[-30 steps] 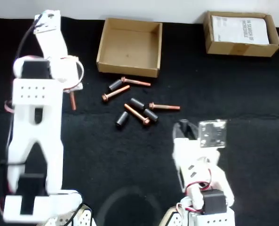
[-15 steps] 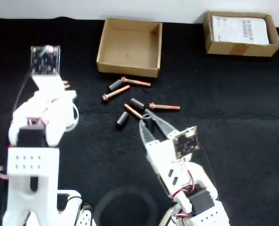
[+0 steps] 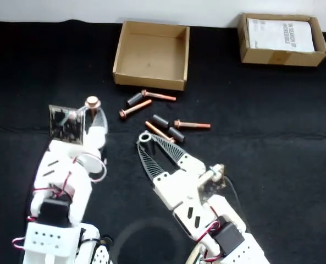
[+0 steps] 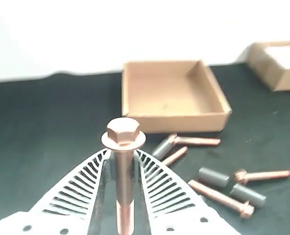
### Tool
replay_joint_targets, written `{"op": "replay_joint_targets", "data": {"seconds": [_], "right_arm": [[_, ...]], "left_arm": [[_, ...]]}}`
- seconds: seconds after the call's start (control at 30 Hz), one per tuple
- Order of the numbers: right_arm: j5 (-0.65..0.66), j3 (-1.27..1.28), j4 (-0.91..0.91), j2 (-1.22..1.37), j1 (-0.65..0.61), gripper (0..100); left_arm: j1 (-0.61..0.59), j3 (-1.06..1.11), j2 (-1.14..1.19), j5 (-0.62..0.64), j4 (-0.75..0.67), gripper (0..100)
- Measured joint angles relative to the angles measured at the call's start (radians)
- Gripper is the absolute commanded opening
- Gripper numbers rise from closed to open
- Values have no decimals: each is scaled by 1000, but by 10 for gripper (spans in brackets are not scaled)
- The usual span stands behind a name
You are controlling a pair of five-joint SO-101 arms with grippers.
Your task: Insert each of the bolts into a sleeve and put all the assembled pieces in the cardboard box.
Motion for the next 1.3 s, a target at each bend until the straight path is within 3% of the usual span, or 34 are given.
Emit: {"op": "replay_joint_targets", "data": {"seconds": [0.23,0.47,0.77,0.97,1.3], "right_arm": [[0,0,-126,0,0,7],[-3,0,-129,0,11,7],[-66,0,-78,0,25,7],[-66,0,-77,0,25,7],[-66,0,-77,0,25,7]], "left_arm": [[86,29,-133,276,-94,9],[115,-35,-149,394,-98,9],[230,-198,-149,404,-80,9],[269,-285,-17,405,-49,9],[373,-341,92,267,-48,9]]}}
